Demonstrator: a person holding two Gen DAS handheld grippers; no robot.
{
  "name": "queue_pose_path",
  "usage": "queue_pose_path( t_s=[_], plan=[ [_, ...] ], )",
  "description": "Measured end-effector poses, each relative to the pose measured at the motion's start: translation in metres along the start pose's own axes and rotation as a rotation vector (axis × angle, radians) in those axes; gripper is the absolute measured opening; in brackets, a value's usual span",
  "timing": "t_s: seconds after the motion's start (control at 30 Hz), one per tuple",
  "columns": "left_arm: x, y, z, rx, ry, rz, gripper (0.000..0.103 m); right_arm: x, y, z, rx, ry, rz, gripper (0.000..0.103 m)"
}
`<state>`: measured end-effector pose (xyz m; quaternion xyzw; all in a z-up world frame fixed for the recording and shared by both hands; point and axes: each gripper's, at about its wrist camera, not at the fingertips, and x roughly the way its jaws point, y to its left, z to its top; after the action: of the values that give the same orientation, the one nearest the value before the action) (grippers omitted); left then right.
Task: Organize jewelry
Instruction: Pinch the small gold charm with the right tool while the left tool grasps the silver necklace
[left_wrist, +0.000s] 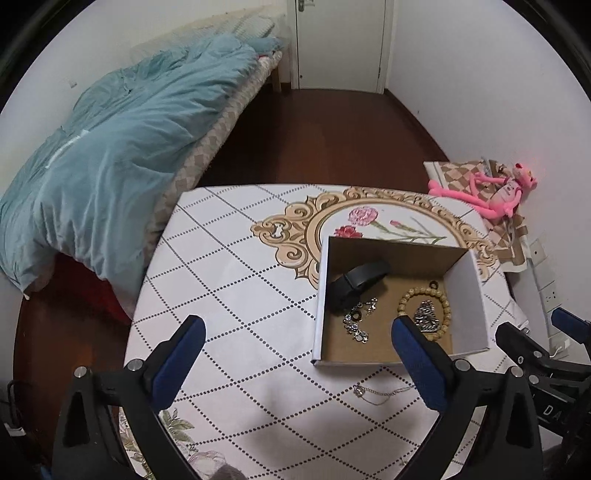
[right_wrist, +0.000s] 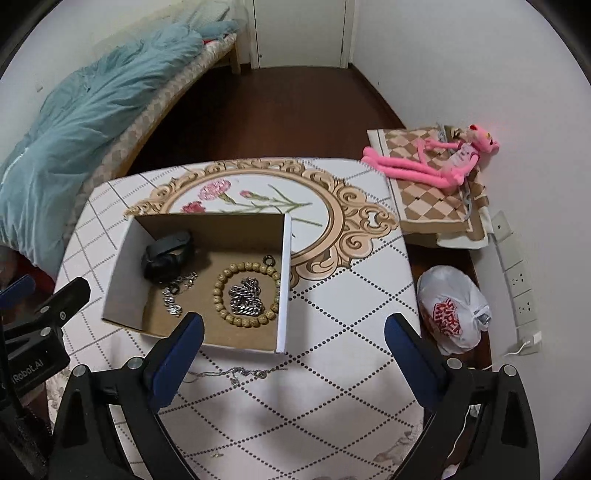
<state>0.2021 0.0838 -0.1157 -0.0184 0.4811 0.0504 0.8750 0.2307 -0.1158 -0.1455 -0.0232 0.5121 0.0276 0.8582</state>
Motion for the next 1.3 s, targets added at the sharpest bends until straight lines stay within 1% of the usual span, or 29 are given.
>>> queue_pose_path(
  t_s=[0.2,0.3,0.33,0.43,0.53,0.63,0.8,0.87,0.9,0.97,1.0,1.03,1.1,1.17,1.2,1.23,1.3],
  plan=[
    [-0.027,0.001,-0.008,0.005,-0.03,-0.013,0.103,-0.031,0.002,-0.004,0.012,-0.047,0.017,0.099],
    [-0.027,0.004,-0.021,0.008,-0.011,-0.002,0.103,-0.039,0.003,-0.018,0.019,-0.044,0.03,0.099],
    [-0.024,0.007,-0.031,0.004,0.008,0.008,0.103,-0.038,0.005,-0.025,0.019,-0.035,0.039,0.099],
    [-0.008,0.01,-0.057,0.014,0.067,0.031,0.103,-0.027,0.012,-0.052,0.01,-0.001,0.051,0.099],
    [0.018,0.016,-0.091,0.018,0.153,0.069,0.103,-0.004,0.022,-0.089,0.007,0.06,0.073,0.099],
    [0.037,0.023,-0.117,0.018,0.207,0.096,0.103,0.016,0.03,-0.119,0.004,0.096,0.071,0.099],
    [0.05,0.034,-0.144,0.004,0.243,0.124,0.103,0.036,0.035,-0.15,0.028,0.114,0.091,0.098],
    [0.054,0.037,-0.149,0.001,0.25,0.129,0.103,0.039,0.041,-0.158,0.019,0.102,0.096,0.085],
    [0.055,0.039,-0.152,0.0,0.252,0.132,0.103,0.039,0.044,-0.161,0.009,0.095,0.092,0.081],
    [0.056,0.041,-0.155,-0.001,0.253,0.139,0.103,0.039,0.049,-0.165,-0.005,0.087,0.093,0.069],
    [0.057,0.043,-0.157,-0.003,0.256,0.14,0.103,0.039,0.052,-0.167,-0.017,0.079,0.084,0.068],
    [0.058,0.044,-0.157,-0.005,0.257,0.138,0.103,0.039,0.056,-0.168,-0.03,0.07,0.076,0.063],
    [0.056,0.044,-0.157,-0.009,0.253,0.136,0.103,0.037,0.061,-0.168,-0.051,0.05,0.055,0.049],
    [0.056,0.043,-0.157,-0.005,0.254,0.137,0.103,0.035,0.066,-0.168,-0.072,0.027,0.035,0.026],
    [0.055,0.043,-0.156,-0.003,0.254,0.136,0.103,0.034,0.068,-0.167,-0.079,0.019,0.04,0.019],
    [0.056,0.043,-0.156,-0.002,0.255,0.134,0.103,0.034,0.07,-0.168,-0.084,0.014,0.038,0.009],
    [0.054,0.041,-0.155,0.002,0.25,0.129,0.103,0.033,0.07,-0.168,-0.088,0.005,0.039,0.009]
  ],
)
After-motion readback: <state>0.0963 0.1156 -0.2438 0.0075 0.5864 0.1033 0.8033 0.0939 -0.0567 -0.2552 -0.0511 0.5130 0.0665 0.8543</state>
